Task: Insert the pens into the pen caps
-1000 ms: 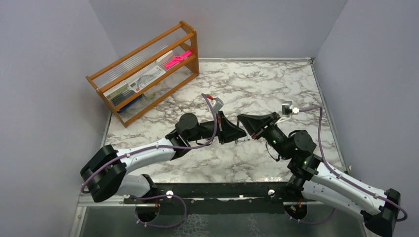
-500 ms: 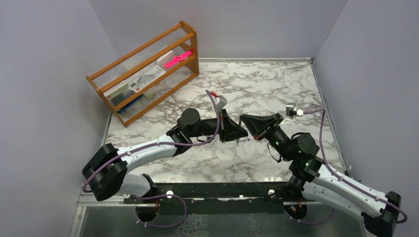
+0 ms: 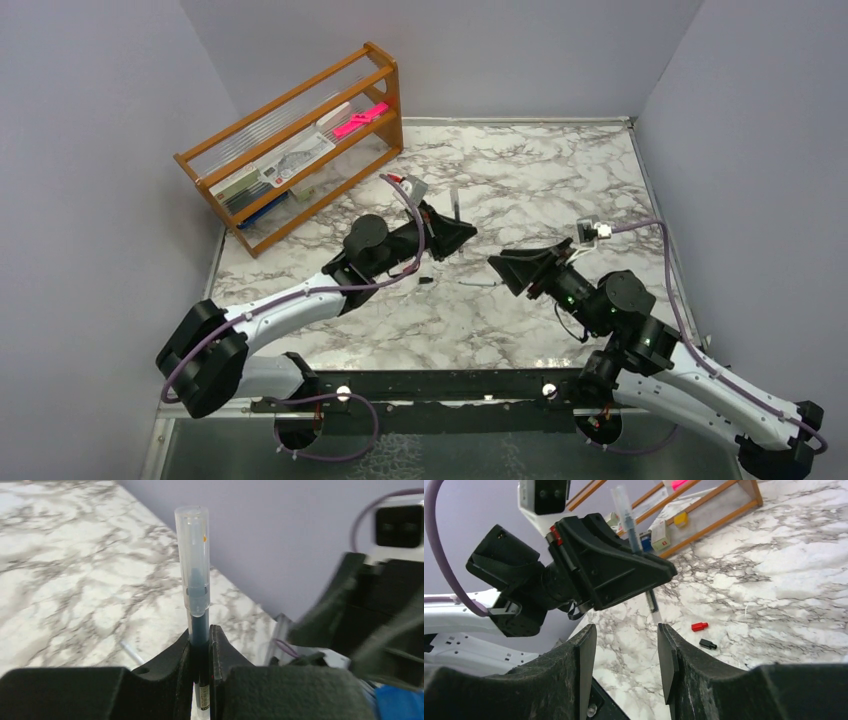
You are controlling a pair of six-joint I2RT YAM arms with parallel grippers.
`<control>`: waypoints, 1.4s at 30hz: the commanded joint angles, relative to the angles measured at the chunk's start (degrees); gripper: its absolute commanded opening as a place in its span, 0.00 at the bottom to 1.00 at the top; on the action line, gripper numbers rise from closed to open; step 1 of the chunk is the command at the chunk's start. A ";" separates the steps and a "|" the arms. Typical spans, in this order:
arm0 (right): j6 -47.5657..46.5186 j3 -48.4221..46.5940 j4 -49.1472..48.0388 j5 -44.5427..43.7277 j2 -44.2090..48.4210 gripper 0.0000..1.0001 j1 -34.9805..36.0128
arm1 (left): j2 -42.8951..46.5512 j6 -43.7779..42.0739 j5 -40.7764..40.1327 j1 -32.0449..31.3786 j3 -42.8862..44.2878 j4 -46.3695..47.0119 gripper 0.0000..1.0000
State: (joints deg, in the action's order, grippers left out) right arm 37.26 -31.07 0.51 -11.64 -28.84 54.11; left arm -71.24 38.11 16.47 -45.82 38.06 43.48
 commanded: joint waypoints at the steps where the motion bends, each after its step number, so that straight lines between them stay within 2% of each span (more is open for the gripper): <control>1: 0.73 0.52 5.99 -3.83 1.83 0.48 0.38 | -6.31 -9.52 -14.41 0.64 9.46 -22.56 0.00; 4: 1.85 1.74 6.96 -3.53 1.70 0.47 0.39 | -14.36 -10.75 -23.99 1.29 19.24 -41.23 0.00; 15: 3.24 2.77 9.24 -3.13 -0.28 0.46 0.38 | -35.77 -13.91 -32.24 4.04 39.33 -60.47 0.05; 19: 3.90 3.39 9.94 -3.40 0.07 0.45 0.36 | -38.74 -11.67 -28.44 6.47 39.80 -60.22 0.08; 23: 4.31 3.92 10.18 -3.49 0.03 0.45 0.36 | -42.07 -10.27 -26.05 7.36 41.70 -60.30 0.15; 30: 3.91 3.14 13.47 -4.72 -2.48 0.45 0.37 | -46.39 -8.11 -22.40 8.94 45.01 -60.28 0.20; 31: 4.44 2.79 15.02 -5.57 -3.48 0.47 0.38 | -46.78 -7.88 -22.06 9.09 45.33 -60.29 0.21; 34: 6.60 0.53 21.94 -9.32 -8.28 0.63 0.36 | -47.34 -6.65 -21.99 9.42 46.12 -60.38 0.37; 36: 8.02 -1.24 26.29 -11.52 -12.73 0.67 0.38 | -46.97 -6.39 -21.99 9.41 46.18 -60.38 0.42; 39: 6.80 -2.80 27.82 -12.90 -19.46 0.67 0.38 | -45.15 -5.97 -22.41 9.47 45.37 -59.61 0.43; 42: 0.28 -3.66 23.52 -12.28 -26.37 0.60 0.38 | -41.39 -5.74 -22.16 9.38 43.24 -57.56 0.44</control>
State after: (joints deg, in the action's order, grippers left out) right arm 42.98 -32.25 23.97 -21.02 -49.34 54.11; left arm -118.04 31.16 -6.83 -36.69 82.74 -16.29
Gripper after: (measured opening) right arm 0.638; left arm 0.432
